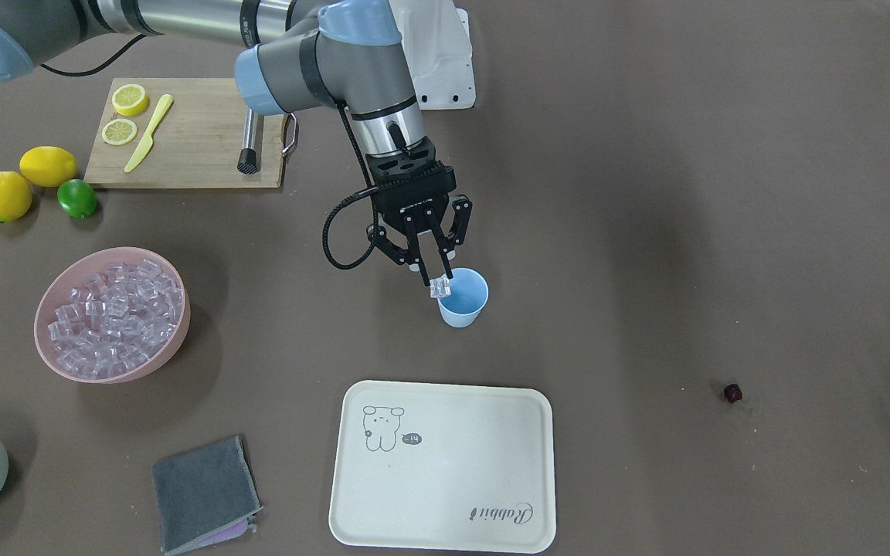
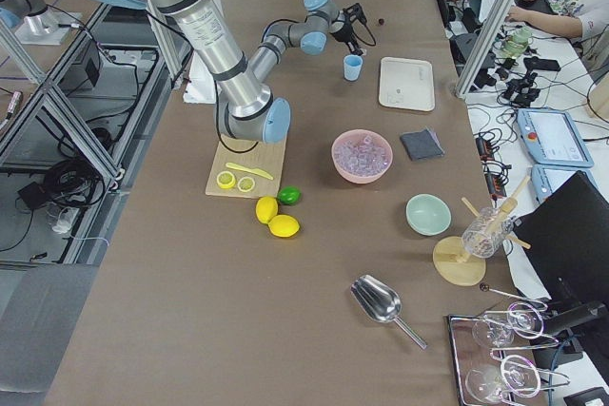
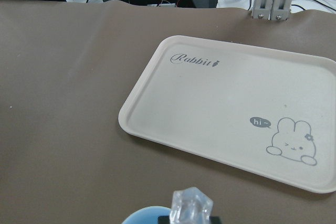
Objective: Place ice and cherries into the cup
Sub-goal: 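Open the right gripper to drop the ice cube into the cup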
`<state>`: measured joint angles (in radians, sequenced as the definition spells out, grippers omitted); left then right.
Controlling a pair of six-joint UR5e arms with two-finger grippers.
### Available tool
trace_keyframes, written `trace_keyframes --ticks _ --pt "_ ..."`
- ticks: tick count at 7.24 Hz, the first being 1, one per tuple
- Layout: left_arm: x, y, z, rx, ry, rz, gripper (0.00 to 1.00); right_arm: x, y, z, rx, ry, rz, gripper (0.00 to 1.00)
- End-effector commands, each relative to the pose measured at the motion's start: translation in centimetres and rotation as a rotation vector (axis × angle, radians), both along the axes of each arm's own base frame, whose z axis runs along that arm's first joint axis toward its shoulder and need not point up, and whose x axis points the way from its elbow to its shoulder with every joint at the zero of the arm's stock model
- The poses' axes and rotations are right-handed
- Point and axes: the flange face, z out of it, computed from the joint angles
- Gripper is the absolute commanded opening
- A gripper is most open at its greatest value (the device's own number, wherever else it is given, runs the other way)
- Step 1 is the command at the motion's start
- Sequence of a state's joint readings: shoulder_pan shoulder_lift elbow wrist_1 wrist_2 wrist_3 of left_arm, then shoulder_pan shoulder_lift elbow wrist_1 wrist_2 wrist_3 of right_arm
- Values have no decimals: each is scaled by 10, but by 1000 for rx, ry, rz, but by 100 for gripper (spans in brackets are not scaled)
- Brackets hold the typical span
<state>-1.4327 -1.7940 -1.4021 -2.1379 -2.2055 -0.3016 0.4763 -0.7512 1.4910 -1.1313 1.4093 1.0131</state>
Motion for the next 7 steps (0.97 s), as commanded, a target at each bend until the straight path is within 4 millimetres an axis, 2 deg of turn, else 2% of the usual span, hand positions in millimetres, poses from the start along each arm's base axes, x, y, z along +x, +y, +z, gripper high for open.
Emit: trace_keyframes --ticks 1,5,6,7 --pt "0 1 3 -3 -2 0 98 -18 2 -4 -3 3 -17 0" --pt "0 1 3 -3 -2 0 98 -36 13 0 -10 17 -41 0" --pt "0 1 4 -3 -3 1 98 -35 13 -1 -15 12 -38 86" --pt "1 1 4 -3 -3 2 98 -33 13 -2 -13 7 -38 100"
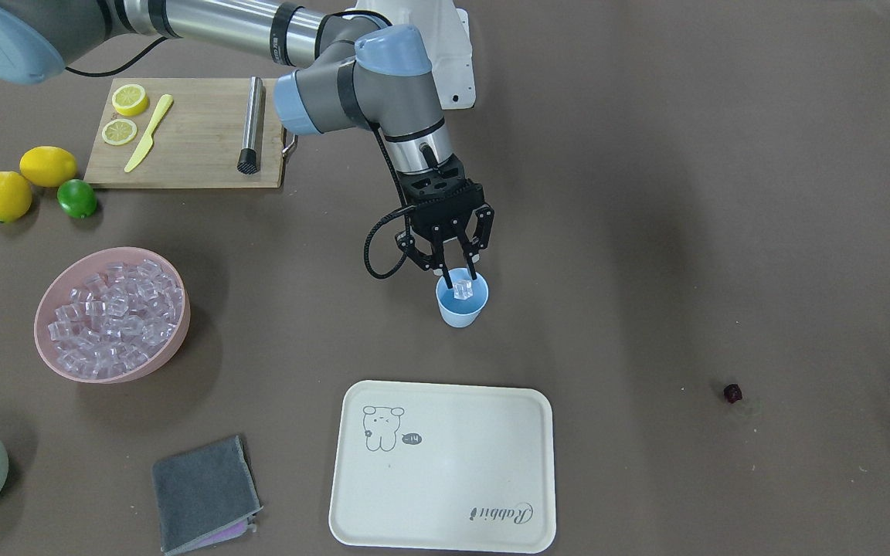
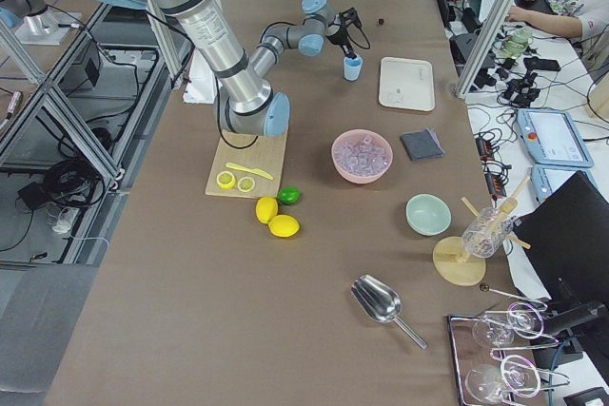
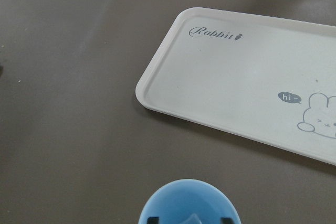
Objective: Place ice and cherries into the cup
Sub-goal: 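Open the right gripper to drop the ice cube into the cup, then move the right gripper back toward the pink ice bowl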
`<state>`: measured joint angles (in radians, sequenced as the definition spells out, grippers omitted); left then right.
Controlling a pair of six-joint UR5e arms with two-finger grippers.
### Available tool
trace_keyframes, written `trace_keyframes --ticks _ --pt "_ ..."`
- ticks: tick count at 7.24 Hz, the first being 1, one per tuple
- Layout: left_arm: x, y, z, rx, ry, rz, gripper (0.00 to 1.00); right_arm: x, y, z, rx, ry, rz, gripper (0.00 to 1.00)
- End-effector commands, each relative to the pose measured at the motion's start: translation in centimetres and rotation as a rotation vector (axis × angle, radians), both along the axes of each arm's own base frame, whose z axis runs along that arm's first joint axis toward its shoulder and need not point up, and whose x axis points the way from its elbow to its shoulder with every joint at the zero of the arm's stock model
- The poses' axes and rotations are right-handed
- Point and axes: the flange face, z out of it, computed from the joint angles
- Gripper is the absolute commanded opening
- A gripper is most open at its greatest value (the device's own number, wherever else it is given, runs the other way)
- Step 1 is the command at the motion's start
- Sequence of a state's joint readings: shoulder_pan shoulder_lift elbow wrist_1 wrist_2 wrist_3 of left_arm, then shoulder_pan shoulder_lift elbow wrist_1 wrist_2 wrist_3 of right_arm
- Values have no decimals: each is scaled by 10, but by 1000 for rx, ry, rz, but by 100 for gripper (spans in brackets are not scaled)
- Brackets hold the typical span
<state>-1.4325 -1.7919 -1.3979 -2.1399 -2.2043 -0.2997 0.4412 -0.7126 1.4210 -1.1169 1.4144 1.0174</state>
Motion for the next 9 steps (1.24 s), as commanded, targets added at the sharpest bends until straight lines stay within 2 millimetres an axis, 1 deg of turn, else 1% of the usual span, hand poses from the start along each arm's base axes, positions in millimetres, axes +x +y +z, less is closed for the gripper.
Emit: trace_keyframes --ticks 1,2,3,4,5,6,8,9 --pt "0 0 0 0 1 1 98 6 -1 -5 7 -10 3 100" --pt "0 -1 -1 3 0 0 98 17 -8 -12 12 -24 9 100" --pt "1 -1 -1 3 0 2 98 42 -22 -17 -4 -48 -33 100" --pt "0 -1 -3 6 1 0 98 76 -37 -7 -20 -66 -43 100" --pt "1 -4 -6 10 1 2 98 119 -48 19 -46 -75 -58 100" --pt "3 -5 -8 13 2 3 98 172 -59 39 -74 -95 -72 100" --pt "2 -5 -12 20 3 2 98 262 -58 96 -127 -38 -26 100" --pt "1 -5 -10 20 1 4 98 315 -67 129 -145 -4 -33 100"
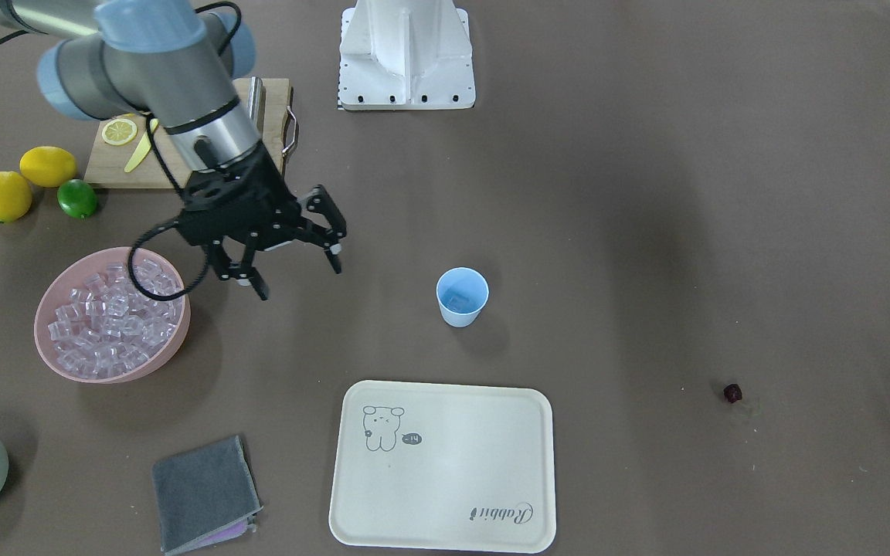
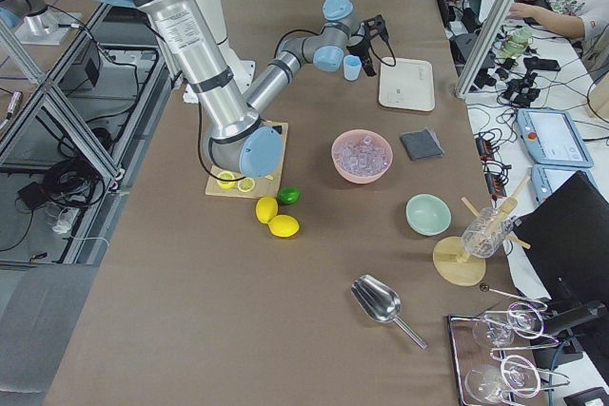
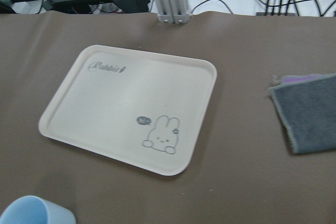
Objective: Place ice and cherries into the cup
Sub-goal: 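Move the right gripper back toward the pink ice bowl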
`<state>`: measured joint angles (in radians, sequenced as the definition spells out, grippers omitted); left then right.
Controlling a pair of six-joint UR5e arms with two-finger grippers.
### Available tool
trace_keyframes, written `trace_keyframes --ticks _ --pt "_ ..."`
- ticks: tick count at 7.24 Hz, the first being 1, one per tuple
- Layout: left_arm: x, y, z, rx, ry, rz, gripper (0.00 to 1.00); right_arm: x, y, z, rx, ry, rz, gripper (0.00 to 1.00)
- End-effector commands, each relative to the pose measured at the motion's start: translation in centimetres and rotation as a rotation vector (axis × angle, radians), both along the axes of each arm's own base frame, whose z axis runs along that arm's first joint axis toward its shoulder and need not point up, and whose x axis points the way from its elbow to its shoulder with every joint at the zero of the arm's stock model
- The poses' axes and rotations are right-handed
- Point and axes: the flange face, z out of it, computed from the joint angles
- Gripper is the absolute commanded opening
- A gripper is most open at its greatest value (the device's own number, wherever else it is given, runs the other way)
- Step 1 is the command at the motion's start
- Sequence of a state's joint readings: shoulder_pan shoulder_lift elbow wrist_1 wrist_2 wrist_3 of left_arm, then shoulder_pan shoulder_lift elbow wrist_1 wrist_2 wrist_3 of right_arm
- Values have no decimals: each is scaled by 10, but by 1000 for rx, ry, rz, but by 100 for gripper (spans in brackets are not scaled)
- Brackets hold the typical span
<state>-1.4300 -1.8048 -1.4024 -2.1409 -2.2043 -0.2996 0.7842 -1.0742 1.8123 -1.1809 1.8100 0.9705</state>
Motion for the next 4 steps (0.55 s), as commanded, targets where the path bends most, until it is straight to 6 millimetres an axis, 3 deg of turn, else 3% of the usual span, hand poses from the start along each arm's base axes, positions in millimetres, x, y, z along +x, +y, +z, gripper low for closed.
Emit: trace_keyframes --ticks 1,2,4 --pt "-1 1 -3 12 1 -1 98 99 -8 75 -86 61 13 100" --pt "0 0 -4 14 1 -1 98 113 -7 100 -121 85 29 100" --pt "0 5 -11 27 5 -1 98 115 -6 151 -195 149 42 100"
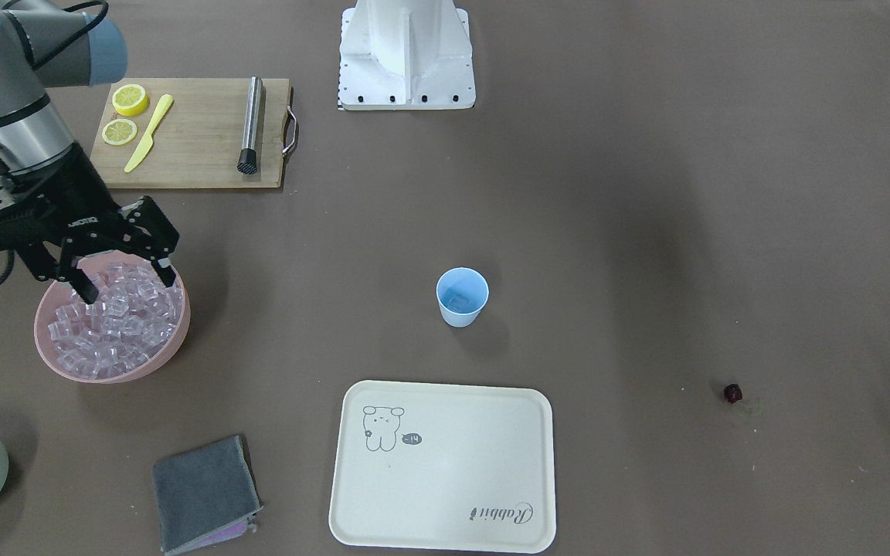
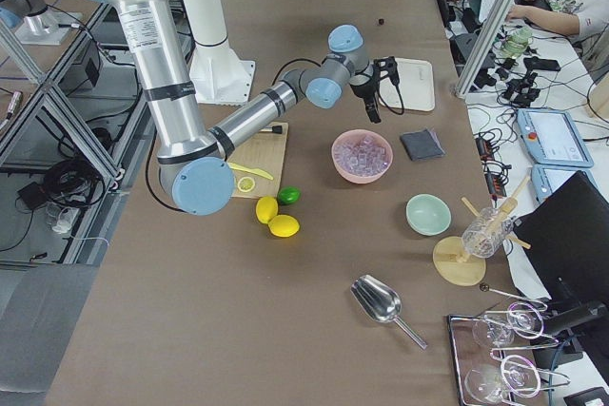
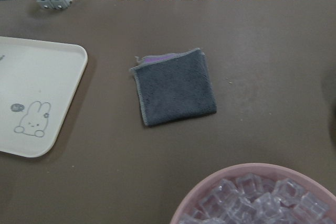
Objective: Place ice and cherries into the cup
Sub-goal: 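Move the right gripper back toward the pink ice bowl, then lower the right gripper into the bowl and grasp another ice cube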
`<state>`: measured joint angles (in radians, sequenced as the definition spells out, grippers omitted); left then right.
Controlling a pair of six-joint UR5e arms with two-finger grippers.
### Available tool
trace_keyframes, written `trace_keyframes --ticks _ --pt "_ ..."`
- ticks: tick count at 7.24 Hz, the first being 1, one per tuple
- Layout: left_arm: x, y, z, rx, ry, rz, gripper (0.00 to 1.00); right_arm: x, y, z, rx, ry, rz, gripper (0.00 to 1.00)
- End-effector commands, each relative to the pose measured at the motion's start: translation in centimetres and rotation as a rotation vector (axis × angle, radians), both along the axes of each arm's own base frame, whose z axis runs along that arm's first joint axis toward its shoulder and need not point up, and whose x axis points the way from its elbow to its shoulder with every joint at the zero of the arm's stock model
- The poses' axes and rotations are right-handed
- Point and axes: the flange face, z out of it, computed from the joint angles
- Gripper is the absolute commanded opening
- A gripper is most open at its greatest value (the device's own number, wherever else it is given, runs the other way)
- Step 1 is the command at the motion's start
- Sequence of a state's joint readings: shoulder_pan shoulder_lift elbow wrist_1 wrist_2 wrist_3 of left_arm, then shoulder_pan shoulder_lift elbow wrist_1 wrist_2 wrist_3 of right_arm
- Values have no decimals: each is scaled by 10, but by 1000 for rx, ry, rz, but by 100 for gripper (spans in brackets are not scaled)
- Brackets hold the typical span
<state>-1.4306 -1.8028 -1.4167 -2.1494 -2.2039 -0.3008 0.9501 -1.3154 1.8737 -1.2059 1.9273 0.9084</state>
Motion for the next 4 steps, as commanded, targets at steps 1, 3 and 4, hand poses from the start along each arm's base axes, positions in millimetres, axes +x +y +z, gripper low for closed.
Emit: trace_keyframes --ticks 1,3,4 --pt "0 5 -4 11 2 1 98 5 8 49 -75 56 9 100" --pt "-2 10 1 8 0 -1 98 -14 23 94 -129 120 -13 87" --pt "-2 12 -1 19 2 -2 98 -21 29 105 -136 140 -21 74"
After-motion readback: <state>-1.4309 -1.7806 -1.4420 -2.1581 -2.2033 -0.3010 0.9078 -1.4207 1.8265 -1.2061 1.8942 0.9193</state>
